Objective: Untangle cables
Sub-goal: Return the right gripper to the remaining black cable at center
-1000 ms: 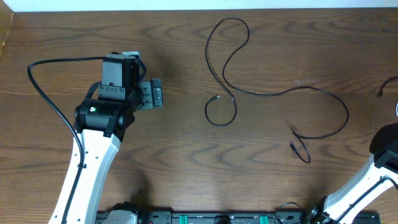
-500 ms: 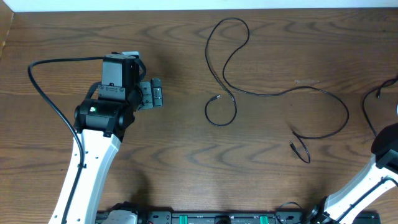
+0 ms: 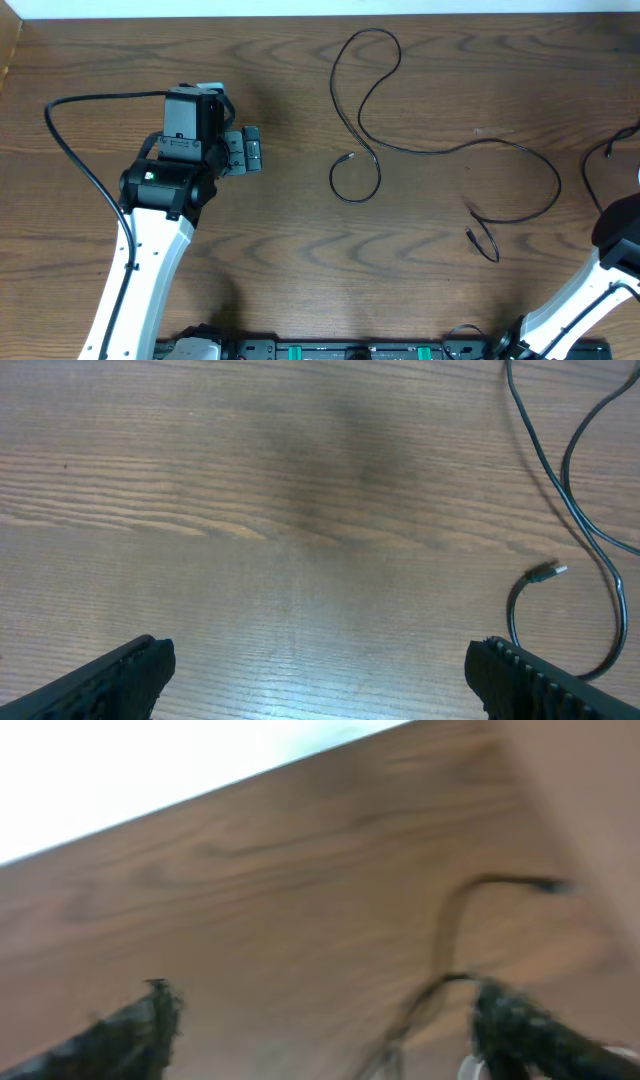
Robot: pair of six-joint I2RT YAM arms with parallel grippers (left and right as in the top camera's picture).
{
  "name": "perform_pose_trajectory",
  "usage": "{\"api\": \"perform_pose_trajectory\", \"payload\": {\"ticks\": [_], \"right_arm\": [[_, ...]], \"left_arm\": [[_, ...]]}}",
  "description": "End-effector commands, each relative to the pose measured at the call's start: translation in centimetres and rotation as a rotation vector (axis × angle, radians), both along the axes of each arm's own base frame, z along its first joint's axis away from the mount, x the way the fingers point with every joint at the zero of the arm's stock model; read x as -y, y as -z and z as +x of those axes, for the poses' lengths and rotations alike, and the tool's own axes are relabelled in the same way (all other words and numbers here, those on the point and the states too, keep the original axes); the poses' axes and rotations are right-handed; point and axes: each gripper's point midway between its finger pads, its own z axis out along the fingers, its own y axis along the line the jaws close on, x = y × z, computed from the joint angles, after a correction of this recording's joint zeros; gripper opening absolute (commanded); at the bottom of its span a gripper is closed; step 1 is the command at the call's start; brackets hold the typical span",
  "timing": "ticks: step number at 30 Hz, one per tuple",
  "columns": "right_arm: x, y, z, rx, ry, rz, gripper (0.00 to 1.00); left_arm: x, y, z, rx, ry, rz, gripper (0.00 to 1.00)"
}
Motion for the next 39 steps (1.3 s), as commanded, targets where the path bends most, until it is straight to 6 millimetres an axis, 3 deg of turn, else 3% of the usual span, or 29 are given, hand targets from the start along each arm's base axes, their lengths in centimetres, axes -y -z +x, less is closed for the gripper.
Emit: {"api": "perform_pose_trajectory", "payload": {"ticks": [1,7,12,21,31,35,39], "right_arm": [[-5.3,0.2,1.1,0.022,-0.183,0.120,0.99],[-10.8,1.7,0.5,-0.080,-0.305,0.143,0.99],[-16.9,3.5,-0.1,-0.172,-0.463,0.143,0.99],[-27.7,9.3,-1.3,-0.315,-0.674,0.138,0.99],[-38.9,14.1,-5.5,-0.427,-0.907,0.123,0.99],[-42.2,16.6,-7.2,-0.449,-0.980,0.085,0.99],[-43.8,18.9,-8.3,-0.468,-1.012,0.005,0.99]], "left_arm": [[-0.1,-0.3,0.2,0.005,0.008,0.011,0.97],[-0.1,-0.3,0.2,0.006,0.008,0.011,0.97],[-0.1,-0.3,0.2,0.006,0.008,0.011,0.98],[-0.1,-0.3,0.2,0.005,0.008,0.011,0.97],[-0.1,-0.3,0.2,0.006,0.008,0.011,0.97],[-0.1,-0.3,0.2,0.006,0.008,0.011,0.98],[-0.1,-0.3,0.2,0.006,0.008,0.011,0.97]]}}
